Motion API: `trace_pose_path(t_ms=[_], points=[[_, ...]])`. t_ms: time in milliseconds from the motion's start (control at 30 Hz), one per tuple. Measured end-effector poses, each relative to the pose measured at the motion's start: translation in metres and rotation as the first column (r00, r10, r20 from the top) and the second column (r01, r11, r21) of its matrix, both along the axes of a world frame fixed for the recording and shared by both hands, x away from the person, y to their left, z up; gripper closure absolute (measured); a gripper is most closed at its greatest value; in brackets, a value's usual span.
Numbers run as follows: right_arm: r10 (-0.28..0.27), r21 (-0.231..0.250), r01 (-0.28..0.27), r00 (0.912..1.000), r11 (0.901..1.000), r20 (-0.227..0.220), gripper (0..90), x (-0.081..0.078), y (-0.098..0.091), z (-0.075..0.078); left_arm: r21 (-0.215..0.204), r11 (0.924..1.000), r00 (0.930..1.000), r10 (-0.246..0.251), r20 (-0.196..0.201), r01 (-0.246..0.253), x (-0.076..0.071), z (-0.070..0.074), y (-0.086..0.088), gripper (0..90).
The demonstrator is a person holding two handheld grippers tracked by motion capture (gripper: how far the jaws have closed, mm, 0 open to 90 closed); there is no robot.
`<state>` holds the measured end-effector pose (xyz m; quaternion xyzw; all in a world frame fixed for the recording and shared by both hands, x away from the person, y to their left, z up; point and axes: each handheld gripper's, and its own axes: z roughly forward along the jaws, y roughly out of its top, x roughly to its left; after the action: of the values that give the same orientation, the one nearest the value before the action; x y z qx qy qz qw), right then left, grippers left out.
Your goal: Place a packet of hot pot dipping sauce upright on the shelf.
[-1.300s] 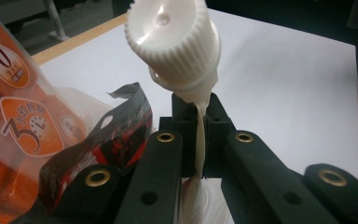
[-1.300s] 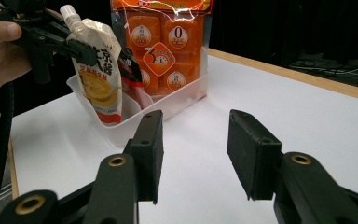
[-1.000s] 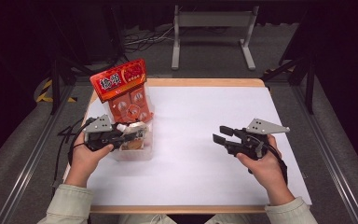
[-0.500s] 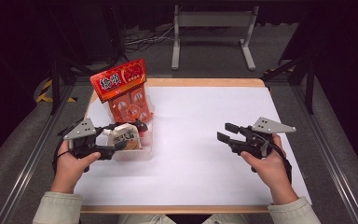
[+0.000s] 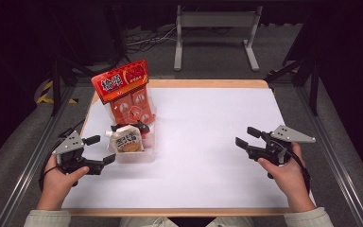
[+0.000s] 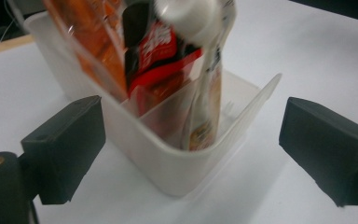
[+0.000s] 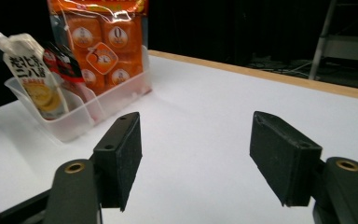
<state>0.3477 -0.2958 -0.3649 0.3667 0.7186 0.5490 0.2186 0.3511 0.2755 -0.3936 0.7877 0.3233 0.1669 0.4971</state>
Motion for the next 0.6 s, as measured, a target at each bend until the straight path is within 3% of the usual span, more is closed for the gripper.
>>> trace_pose_path(t_ms=[300,467,600], points=[[-0.057,-0.045,0.056,0.9979,0.9974,-0.029,32.2,0.0,-0.019,-0.02,0.025,0.9983,0.9981,0.054,-0.029,-0.053,0.006,-0.02,0.005,5.8],[-0.075,-0.065,0.072,0.9961,0.9953,-0.046,30.6,0.002,-0.025,-0.033,0.026,0.9976,0.9968,0.065,-0.046,-0.064,0.011,-0.031,0.004,5.4],[-0.086,-0.082,0.082,0.995,0.9932,-0.05,30.3,0.004,-0.029,-0.046,0.053,0.9969,0.9965,0.062,-0.056,-0.059,0.015,-0.042,0.003,5.4]])
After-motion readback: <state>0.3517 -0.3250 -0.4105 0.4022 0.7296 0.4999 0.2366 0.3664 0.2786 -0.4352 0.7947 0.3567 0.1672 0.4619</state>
